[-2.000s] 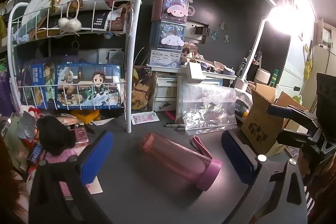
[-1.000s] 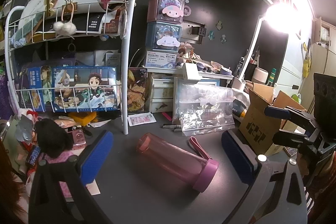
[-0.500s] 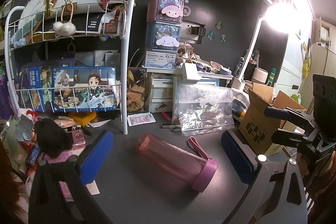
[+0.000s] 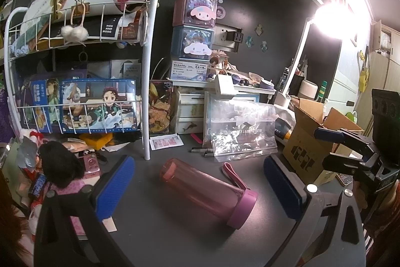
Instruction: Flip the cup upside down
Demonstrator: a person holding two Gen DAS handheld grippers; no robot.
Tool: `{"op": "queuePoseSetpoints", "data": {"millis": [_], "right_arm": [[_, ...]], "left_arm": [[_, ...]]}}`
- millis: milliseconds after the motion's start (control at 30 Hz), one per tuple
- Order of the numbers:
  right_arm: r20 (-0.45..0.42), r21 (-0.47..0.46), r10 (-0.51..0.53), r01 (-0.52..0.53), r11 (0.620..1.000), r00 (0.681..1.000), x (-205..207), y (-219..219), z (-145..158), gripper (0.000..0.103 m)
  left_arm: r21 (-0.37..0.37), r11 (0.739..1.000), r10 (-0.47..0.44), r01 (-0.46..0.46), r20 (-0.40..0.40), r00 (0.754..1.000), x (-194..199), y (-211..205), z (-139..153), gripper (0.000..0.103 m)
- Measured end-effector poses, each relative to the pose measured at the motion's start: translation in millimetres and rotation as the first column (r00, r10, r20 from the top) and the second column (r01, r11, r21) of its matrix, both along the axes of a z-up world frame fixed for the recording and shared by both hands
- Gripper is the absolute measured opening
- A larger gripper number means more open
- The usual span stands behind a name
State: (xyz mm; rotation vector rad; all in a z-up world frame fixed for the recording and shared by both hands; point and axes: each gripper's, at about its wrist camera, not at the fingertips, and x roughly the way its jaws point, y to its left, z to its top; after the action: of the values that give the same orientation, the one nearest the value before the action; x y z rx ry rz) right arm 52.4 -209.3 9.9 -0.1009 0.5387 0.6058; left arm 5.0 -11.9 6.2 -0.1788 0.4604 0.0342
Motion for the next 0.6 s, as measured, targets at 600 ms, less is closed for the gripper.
{"op": "queuePoseSetpoints", "data": {"millis": [600], "right_arm": [[-0.005,0.001,0.002,-0.002,1.000,1.000,-1.0,-0.7,0.2,0.094]], "left_arm": [[-0.003,1.000,-0.005,0.005,0.011,1.000,-4.9,-3.5,0.6,0.102]]}}
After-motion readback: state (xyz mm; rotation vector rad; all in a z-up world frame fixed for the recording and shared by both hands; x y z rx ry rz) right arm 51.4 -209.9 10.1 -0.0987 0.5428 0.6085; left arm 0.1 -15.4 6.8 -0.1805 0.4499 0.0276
